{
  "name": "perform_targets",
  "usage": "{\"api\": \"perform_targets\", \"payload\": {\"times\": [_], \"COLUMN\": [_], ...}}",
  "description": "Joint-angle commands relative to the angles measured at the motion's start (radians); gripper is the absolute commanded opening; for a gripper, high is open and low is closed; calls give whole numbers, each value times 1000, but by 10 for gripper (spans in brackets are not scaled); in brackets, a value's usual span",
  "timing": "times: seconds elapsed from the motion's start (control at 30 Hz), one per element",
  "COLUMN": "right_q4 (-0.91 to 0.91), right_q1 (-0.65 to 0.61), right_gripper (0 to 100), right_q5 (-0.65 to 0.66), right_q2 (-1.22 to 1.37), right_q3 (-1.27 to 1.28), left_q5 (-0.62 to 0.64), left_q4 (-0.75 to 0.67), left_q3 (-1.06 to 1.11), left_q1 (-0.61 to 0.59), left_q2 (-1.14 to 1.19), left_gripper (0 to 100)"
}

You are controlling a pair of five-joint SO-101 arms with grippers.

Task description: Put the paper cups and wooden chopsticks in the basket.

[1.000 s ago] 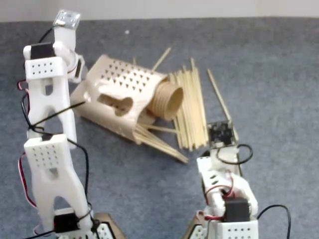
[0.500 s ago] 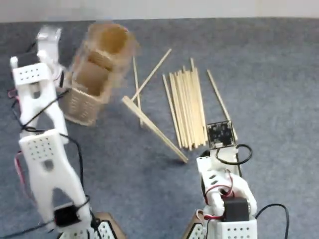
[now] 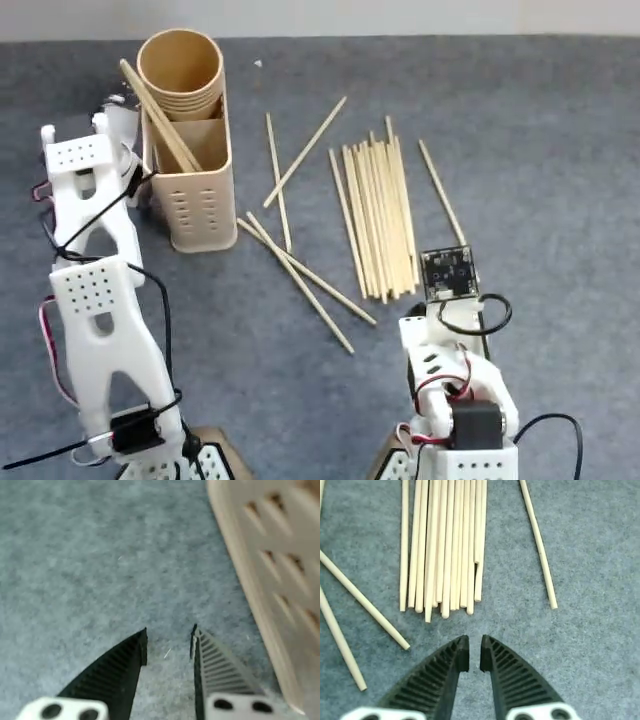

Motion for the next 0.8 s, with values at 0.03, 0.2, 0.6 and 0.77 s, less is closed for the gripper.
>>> {"api": "perform_targets", "payload": {"times": [0.03,0.2,0.6,0.77], "right_q4": [-16,-16,-15,-15], "right_q1": [8,8,8,2], "right_gripper": [57,58,59,59], "right_q5": [6,6,12,12], "right_q2": [-1,4,7,8], "right_q3": [-10,-10,-10,-12], "left_q5": [-74,-40,410,502], "left_q4": [160,187,186,193], "left_q3": [-76,-140,-687,-682], "left_q1": [68,79,-183,-240], "left_q2": [-1,-1,-47,-254], "left_gripper": [168,168,171,168]}}
